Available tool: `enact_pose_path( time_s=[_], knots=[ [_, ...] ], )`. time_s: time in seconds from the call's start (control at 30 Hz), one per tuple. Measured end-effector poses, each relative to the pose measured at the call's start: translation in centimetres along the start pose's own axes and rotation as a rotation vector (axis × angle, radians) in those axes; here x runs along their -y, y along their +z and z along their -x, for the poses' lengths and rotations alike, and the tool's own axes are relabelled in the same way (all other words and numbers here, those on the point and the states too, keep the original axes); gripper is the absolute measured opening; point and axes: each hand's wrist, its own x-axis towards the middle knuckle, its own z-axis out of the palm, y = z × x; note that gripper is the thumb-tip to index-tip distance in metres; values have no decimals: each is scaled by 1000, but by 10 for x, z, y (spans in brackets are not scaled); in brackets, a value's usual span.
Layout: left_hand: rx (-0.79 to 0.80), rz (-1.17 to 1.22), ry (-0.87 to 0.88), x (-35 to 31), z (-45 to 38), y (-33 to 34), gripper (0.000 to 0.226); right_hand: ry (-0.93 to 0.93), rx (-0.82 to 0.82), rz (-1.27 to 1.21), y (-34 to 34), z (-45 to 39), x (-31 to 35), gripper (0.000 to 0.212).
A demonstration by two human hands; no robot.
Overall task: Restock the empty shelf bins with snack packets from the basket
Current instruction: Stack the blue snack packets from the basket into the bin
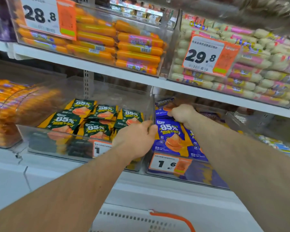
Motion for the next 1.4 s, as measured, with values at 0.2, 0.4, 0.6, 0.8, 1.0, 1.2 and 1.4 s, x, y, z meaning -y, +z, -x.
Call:
enact_pose_path(
  time_s=[0.2, 0.4, 0.6, 0.8, 1.0, 1.2, 1.4],
  knots=[
    [-23, 17, 9, 3, -1, 3, 54, -22, 30, 327, 8, -11, -4, 72],
    [-38, -2, 28, 0, 3, 1, 51, 4, 43, 316, 12, -19, -9, 82],
    [17, 2, 33, -2, 5, -4, 53, 11, 62, 242, 3, -12, -12, 64],
    [-97, 136, 128, -3, 18, -18, 47, -194, -373, 255, 4, 33, -6, 37],
    [-4, 70, 287, 15, 84, -25, 15, -569, -527, -153, 45, 128, -6, 10],
    [412, -156, 124, 71, 134, -3, 27, -402, -162, -240, 144, 193, -44, 11],
    [759, -263, 80, 106, 159, 18, 32, -71, 342, -124, 259, 232, -98, 18]
  ],
)
